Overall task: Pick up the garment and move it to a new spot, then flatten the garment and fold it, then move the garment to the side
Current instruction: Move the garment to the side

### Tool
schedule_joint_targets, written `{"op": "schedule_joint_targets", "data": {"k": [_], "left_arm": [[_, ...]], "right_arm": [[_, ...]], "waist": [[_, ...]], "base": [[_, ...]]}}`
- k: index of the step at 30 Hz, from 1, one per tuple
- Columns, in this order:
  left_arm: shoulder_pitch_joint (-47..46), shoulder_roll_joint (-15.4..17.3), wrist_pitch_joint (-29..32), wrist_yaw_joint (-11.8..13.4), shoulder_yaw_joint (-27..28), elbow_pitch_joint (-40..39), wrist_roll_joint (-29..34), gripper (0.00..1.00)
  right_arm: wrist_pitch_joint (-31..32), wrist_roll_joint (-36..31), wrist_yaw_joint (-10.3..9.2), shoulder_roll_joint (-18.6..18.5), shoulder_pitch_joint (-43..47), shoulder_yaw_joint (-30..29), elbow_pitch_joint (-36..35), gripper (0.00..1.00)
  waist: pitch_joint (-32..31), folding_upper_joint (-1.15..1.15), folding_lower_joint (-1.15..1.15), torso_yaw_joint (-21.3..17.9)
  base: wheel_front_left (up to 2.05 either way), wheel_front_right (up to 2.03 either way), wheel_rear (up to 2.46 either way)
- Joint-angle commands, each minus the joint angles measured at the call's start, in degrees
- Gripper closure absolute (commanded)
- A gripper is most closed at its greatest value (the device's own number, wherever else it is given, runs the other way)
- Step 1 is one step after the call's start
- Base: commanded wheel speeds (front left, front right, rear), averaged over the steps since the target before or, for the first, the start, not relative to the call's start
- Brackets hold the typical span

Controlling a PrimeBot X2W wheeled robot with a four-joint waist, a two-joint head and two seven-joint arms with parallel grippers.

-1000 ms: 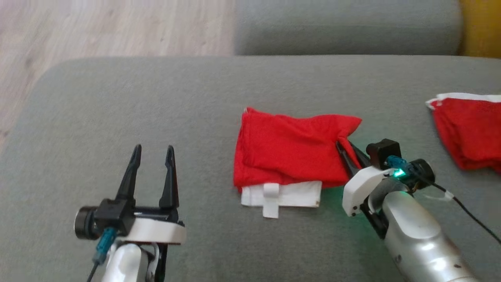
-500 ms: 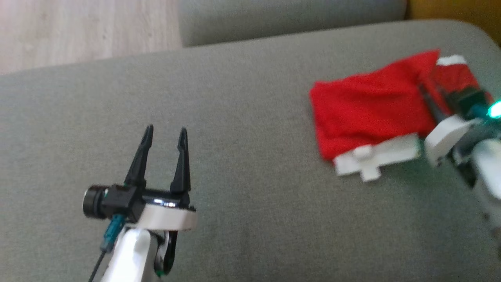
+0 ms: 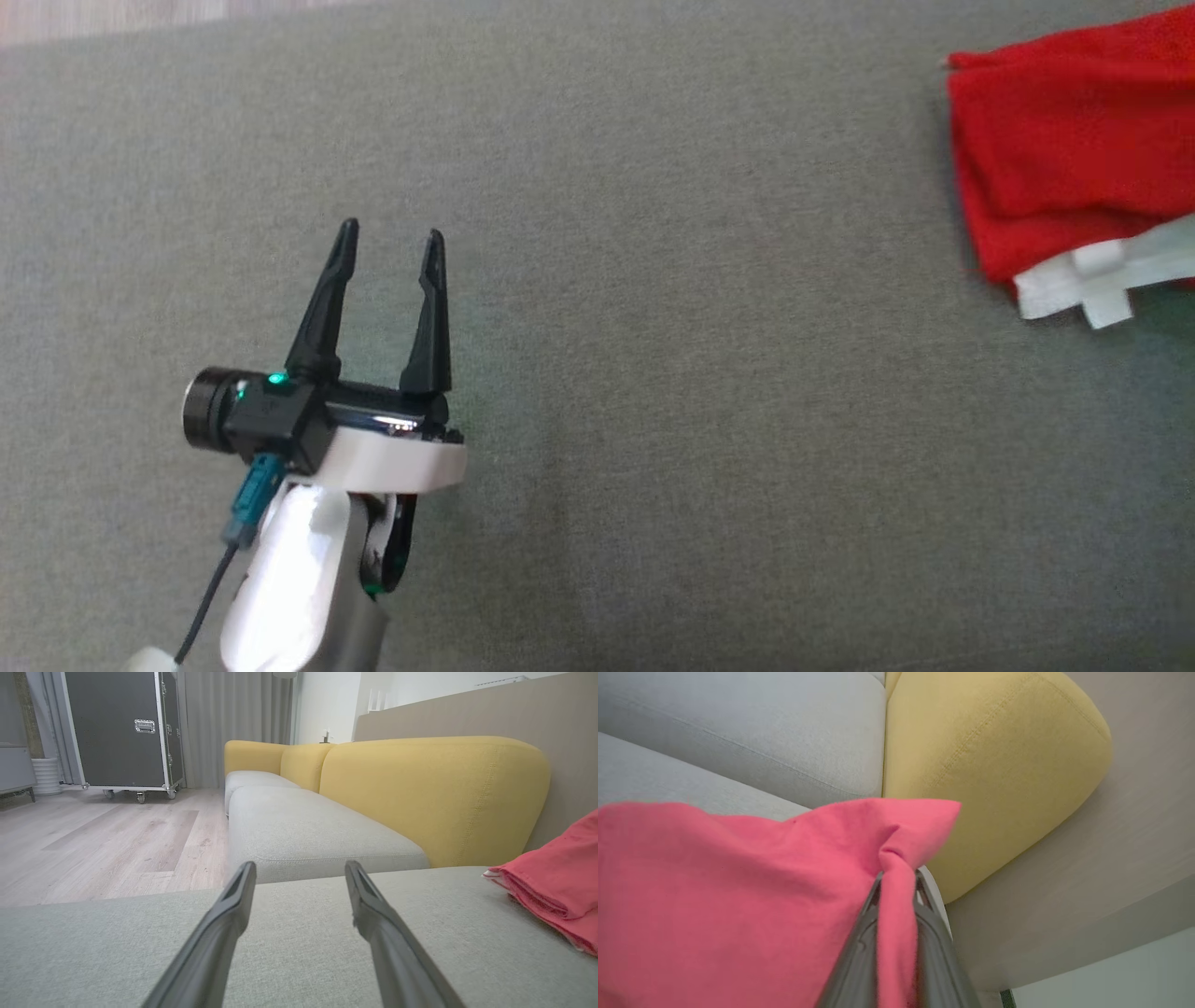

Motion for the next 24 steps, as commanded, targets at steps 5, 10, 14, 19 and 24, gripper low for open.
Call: {"op": "schedule_joint_targets", "data": {"k": [5,10,14,19,24], "left_arm": [[-2.64,0.42,-0.29,-0.39,2.40,-1.40,0.56,0.00],[-2.95,0.42,-0.29,-0.53,2.41,-1.35,0.47,0.00],[-3.04,0.42,-0.29,-0.51,2.46,-1.23,0.53,0.00],[-3.00,0.42,-0.29,-0.51,2.79,-0.64,0.64,0.00],[-2.21,0.42,-0.29,-0.25,3.39,-0.51,0.50,0.00]], "right_arm": [[2.52,-3.82,0.37,-3.35,-1.44,-3.24,2.49,1.00],[4.35,-6.59,0.37,-2.71,-0.88,-8.21,5.06,1.00],[4.48,-8.35,0.37,-1.04,-0.39,-12.29,5.58,0.50],[2.42,-11.73,0.37,1.65,-0.06,-15.81,3.37,0.00],[0.48,-13.95,0.37,5.89,0.22,-17.18,-0.08,0.00]], "waist": [[2.65,0.00,-0.01,1.31],[3.55,0.00,-0.01,1.62],[3.74,0.00,-0.01,1.50],[2.58,0.00,-0.01,1.02],[-0.58,0.00,-0.01,0.76]], "base": [[0.00,0.00,0.00],[0.00,0.00,0.00],[0.00,0.00,0.00],[0.00,0.00,0.00],[0.00,0.00,0.00]]}}
